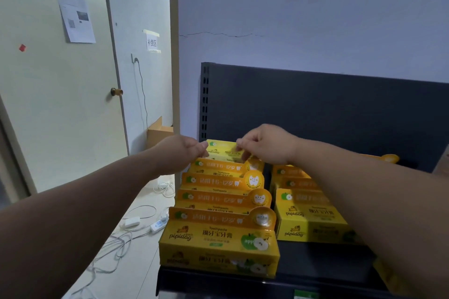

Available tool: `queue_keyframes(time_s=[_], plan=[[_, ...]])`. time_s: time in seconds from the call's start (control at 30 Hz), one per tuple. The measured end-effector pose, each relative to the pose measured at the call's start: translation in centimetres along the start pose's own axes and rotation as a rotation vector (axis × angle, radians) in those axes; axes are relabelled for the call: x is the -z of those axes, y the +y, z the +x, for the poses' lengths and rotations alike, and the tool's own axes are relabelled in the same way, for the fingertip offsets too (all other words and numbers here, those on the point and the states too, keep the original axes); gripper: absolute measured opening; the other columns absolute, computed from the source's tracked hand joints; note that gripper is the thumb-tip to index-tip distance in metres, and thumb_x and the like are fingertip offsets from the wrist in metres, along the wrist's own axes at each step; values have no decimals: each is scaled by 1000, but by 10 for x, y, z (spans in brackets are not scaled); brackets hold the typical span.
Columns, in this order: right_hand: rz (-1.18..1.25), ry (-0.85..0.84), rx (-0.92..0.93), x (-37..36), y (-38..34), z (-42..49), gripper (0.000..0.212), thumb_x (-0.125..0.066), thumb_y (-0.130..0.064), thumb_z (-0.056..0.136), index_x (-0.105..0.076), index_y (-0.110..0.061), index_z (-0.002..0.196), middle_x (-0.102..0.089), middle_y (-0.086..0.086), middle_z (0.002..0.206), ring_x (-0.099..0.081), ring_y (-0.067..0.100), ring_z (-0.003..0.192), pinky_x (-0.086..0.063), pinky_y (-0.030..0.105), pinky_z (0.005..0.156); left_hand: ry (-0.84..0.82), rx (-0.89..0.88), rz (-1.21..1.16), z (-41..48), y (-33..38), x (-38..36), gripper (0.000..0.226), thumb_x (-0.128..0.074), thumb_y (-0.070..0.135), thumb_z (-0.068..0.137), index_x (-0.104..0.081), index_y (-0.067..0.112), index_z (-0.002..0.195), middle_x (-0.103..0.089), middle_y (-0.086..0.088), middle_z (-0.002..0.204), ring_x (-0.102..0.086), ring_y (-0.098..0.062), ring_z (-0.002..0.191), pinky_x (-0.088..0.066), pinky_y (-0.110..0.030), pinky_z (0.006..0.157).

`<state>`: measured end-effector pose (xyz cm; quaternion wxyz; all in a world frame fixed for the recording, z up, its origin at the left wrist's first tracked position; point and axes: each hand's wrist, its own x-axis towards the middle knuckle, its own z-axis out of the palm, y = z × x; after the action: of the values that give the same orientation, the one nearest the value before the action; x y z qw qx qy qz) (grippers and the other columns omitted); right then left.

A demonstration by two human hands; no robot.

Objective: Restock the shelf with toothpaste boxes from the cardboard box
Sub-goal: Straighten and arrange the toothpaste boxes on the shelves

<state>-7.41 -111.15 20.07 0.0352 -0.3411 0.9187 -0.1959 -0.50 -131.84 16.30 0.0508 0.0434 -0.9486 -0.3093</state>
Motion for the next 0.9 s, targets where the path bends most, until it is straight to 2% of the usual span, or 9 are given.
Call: queue_keyframes(time_s=[0.07, 0.1, 0.23, 0.3, 0.43, 0.53, 0.7, 0.8, 0.9], plan=[[-72, 146, 3, 2, 6, 4, 26, -46, -36, 101, -67, -28, 115, -68, -7, 114, -64, 15, 103, -54, 33, 89, 35, 0, -21, 7, 3, 1, 45, -33, 45, 100, -65, 19, 118, -64, -2, 115, -56, -20, 108, -48, -39, 92], [-131, 149, -12, 2, 10, 7, 29, -46, -32, 101, -61, -28, 126, -64, -5, 125, -61, 15, 109, -52, 30, 89, 30, 9, -18, 11, 4, 2, 45, -33, 45, 100, -62, 19, 123, -62, -2, 122, -54, -20, 110, -47, -37, 89], [-258, -6, -136, 1, 21, 20, 47, -44, -22, 101, -39, -30, 146, -46, 2, 146, -52, 22, 121, -49, 28, 83, -33, 32, -16, 24, 11, -1, 48, -33, 47, 100, -47, 24, 140, -52, -1, 137, -47, -18, 115, -39, -32, 86], [-284, 1, -141, 1, 22, 25, 48, -44, -15, 100, -40, -28, 146, -47, 2, 145, -52, 22, 121, -47, 27, 80, -61, 31, -14, 28, 16, -3, 47, -31, 46, 101, -43, 24, 142, -49, -2, 139, -45, -21, 121, -36, -31, 87], [-337, 26, -123, 2, 24, 28, 47, -46, -9, 98, -49, -27, 141, -51, 0, 142, -51, 22, 125, -48, 30, 94, -97, 48, -12, 35, 16, -8, 48, -29, 46, 102, -33, 27, 147, -40, -2, 148, -36, -25, 135, -35, -35, 96], [-363, 18, -126, 4, 24, 30, 50, -51, -3, 95, -51, -28, 139, -52, -1, 141, -52, 22, 124, -48, 34, 99, -114, 57, -13, 37, 14, -9, 46, -28, 42, 103, -36, 24, 146, -42, -3, 146, -39, -23, 131, -35, -33, 94], [-363, -3, -107, 0, 20, 32, 36, -55, -9, 96, -64, -29, 125, -59, -6, 128, -58, 18, 111, -53, 32, 90, -89, 78, -32, 36, 7, -5, 42, -33, 40, 102, -49, 20, 137, -53, -3, 135, -45, -15, 112, -36, -32, 90], [-251, -29, -99, -4, 17, 29, 28, -58, -14, 95, -69, -29, 115, -62, -10, 111, -61, 14, 101, -56, 31, 84, -37, 93, -54, 27, 3, -2, 43, -34, 37, 103, -53, 15, 133, -55, -7, 132, -50, -22, 119, -39, -34, 95], [-198, -84, -85, 0, 11, 25, 24, -62, -18, 93, -71, -31, 110, -65, -10, 107, -63, 14, 99, -56, 34, 87, -49, 110, -59, 15, 4, -1, 37, -32, 27, 105, -51, 11, 131, -54, -9, 136, -50, -27, 124, -42, -42, 104]])
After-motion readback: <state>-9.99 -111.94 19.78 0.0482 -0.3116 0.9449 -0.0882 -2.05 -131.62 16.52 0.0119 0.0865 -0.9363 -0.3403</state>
